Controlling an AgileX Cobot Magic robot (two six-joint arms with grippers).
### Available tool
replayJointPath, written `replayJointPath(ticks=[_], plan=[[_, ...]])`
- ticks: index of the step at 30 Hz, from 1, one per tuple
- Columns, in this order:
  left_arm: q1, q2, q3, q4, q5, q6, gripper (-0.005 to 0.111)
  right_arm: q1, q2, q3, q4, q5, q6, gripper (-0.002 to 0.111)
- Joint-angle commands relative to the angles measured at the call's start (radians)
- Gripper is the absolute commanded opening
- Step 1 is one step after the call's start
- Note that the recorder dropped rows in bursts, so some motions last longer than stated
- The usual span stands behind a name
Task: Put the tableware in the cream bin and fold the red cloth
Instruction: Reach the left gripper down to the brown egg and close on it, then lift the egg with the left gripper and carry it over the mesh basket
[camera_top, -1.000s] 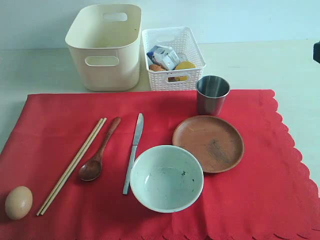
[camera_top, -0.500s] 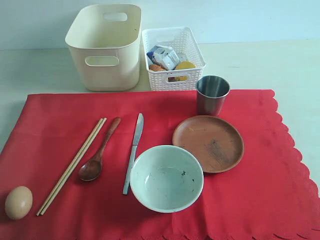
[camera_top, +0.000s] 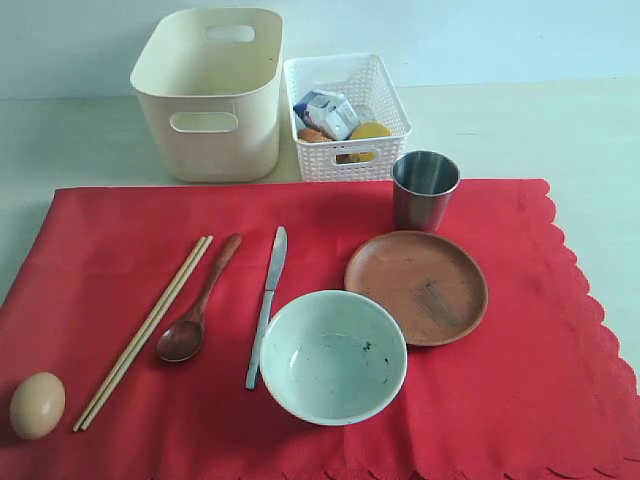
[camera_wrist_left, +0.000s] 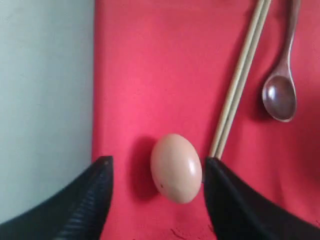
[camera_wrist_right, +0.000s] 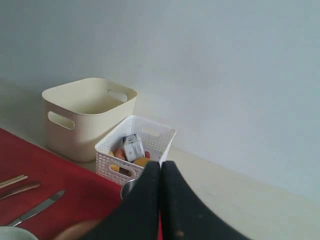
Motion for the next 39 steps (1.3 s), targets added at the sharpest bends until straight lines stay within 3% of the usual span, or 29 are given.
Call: replayJointPath(ticks=[1,8,15,29,31,34,38,39], plan=[[-0.027,0.136,-0.001,-0.136,0.042,0.141,0.066,-0.004,-0.012,0.013,-0.013,-0.005,0.005,0.000],[-0.055,0.344,-0.015,-0.180,-0.009,0.165,0.066,-0.004,-0.012,0.013,-0.013,-0.005,0.005,0.000],[-0.055,0.437,-0.016,-0.193,-0.087,0.165,0.066,-0.004,-0.012,0.013,-0.013,-0.003,0.005,0.000],[-0.090,0.621,-0.076,-0.184,-0.079,0.200,0.063,-0.004,-0.012,0.013,-0.013,-0.001,0.005,0.000],[-0.099,0.635,-0.082,-0.180,-0.076,0.200,0.056,-0.004,-0.012,0.013,-0.013,0.001,0.005,0.000],[-0.099,0.644,-0.093,-0.180,-0.099,0.200,0.037,-0.004,-0.012,0.013,-0.013,0.001,0.003,0.000],[-0.099,0.644,-0.109,-0.175,-0.123,0.202,0.000,-0.004,-0.012,0.013,-0.013,0.001,0.003,0.000],[-0.099,0.644,-0.118,-0.172,-0.123,0.205,0.001,-0.004,-0.012,0.013,-0.013,0.001,0.003,0.000]])
